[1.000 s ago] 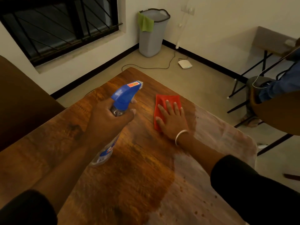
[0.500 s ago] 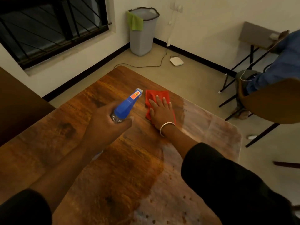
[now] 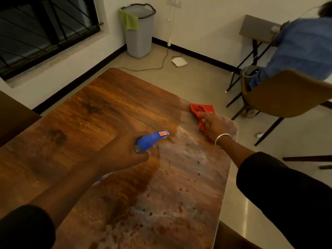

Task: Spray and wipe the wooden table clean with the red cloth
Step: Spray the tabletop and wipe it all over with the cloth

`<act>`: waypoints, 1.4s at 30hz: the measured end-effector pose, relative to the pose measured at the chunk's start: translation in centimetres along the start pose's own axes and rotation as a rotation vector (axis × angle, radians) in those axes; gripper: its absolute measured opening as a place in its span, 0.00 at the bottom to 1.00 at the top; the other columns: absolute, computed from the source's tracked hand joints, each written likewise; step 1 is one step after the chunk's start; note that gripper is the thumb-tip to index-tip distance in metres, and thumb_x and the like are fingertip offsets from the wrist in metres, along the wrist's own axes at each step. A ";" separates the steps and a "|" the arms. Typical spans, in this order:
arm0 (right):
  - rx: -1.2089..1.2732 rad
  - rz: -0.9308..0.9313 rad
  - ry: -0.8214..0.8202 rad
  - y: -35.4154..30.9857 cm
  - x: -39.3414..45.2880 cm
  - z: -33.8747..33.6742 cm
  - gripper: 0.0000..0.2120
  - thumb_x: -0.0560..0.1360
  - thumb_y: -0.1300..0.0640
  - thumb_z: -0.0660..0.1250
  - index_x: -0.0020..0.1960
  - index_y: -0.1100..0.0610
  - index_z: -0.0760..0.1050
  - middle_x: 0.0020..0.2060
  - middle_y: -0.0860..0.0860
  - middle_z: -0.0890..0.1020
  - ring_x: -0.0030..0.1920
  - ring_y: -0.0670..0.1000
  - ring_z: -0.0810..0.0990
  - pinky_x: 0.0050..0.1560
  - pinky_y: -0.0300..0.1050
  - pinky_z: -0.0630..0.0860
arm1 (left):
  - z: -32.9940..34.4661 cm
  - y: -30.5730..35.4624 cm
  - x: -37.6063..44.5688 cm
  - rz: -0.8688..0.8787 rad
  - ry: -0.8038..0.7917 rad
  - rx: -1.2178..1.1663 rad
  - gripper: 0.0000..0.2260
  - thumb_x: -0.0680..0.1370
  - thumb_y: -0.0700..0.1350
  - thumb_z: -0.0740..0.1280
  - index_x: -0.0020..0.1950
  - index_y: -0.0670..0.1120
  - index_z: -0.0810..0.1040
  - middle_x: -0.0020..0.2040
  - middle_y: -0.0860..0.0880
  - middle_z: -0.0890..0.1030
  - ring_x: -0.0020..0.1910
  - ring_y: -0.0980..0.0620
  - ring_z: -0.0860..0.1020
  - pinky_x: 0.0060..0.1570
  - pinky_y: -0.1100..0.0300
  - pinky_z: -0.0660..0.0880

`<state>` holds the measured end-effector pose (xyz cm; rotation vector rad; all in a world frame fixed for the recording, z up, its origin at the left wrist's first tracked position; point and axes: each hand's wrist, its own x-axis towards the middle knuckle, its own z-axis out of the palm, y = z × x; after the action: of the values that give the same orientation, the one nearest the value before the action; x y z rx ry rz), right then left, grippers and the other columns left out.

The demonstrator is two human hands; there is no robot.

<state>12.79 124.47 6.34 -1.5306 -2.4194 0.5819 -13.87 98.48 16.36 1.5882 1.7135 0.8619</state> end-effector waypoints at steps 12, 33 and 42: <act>-0.299 0.035 -0.215 5.1 -3.9 -0.6 0.31 0.87 0.39 0.53 0.86 0.43 0.48 0.86 0.48 0.45 0.86 0.58 0.45 0.83 0.64 0.48 | 3.8 0.6 0.2 0.070 0.010 0.240 0.13 0.68 0.55 0.74 0.48 0.50 0.83 0.38 0.52 0.83 0.37 0.52 0.81 0.40 0.51 0.78; -0.363 -0.143 -0.214 0.9 -10.4 3.9 0.29 0.86 0.38 0.40 0.85 0.40 0.39 0.85 0.47 0.36 0.84 0.58 0.34 0.82 0.64 0.40 | 2.6 2.5 3.4 0.143 0.529 -0.227 0.14 0.77 0.42 0.71 0.47 0.64 0.77 0.35 0.60 0.82 0.34 0.59 0.82 0.38 0.69 0.78; -0.351 0.134 -0.070 5.2 -3.2 0.3 0.30 0.87 0.38 0.45 0.86 0.44 0.48 0.86 0.52 0.46 0.85 0.60 0.43 0.83 0.65 0.43 | 2.9 2.3 4.4 0.126 0.440 -0.206 0.07 0.77 0.46 0.72 0.54 0.52 0.79 0.37 0.47 0.83 0.35 0.48 0.83 0.41 0.49 0.83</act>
<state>18.27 123.53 3.91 -1.8464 -2.5915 0.2432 -10.48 103.11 16.47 1.4512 1.7527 1.4903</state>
